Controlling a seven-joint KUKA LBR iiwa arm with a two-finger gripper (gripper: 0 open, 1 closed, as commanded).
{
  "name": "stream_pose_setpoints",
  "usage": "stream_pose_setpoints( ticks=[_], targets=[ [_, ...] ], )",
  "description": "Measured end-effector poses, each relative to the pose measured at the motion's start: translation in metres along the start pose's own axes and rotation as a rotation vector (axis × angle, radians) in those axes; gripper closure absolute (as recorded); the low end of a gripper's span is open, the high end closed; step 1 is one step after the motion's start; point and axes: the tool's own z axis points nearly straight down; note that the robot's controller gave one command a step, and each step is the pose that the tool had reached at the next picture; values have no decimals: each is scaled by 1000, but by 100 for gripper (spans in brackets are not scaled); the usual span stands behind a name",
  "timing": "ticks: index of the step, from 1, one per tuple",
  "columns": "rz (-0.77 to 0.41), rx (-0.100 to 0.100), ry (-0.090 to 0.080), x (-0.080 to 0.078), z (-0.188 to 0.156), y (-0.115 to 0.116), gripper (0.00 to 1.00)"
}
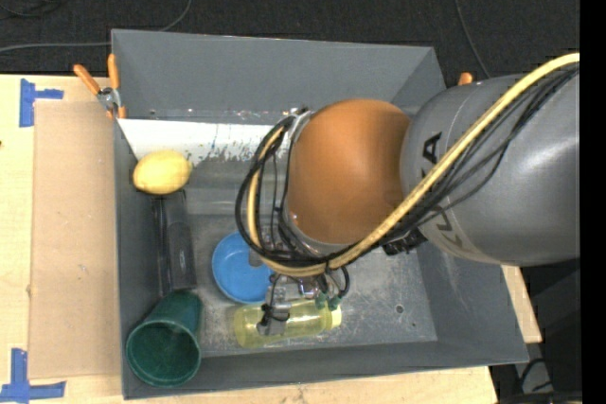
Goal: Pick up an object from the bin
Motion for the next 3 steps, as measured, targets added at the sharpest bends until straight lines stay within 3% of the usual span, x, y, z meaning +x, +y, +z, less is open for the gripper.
stream_pose_setpoints(
  ticks=[1, 2, 3],
  targets=[
    [0, 0, 0, 0, 0, 0, 0],
    [-96, 3, 9, 0, 79, -24, 0],
    [-135, -1, -3, -6, 80, -27, 0]
  ],
)
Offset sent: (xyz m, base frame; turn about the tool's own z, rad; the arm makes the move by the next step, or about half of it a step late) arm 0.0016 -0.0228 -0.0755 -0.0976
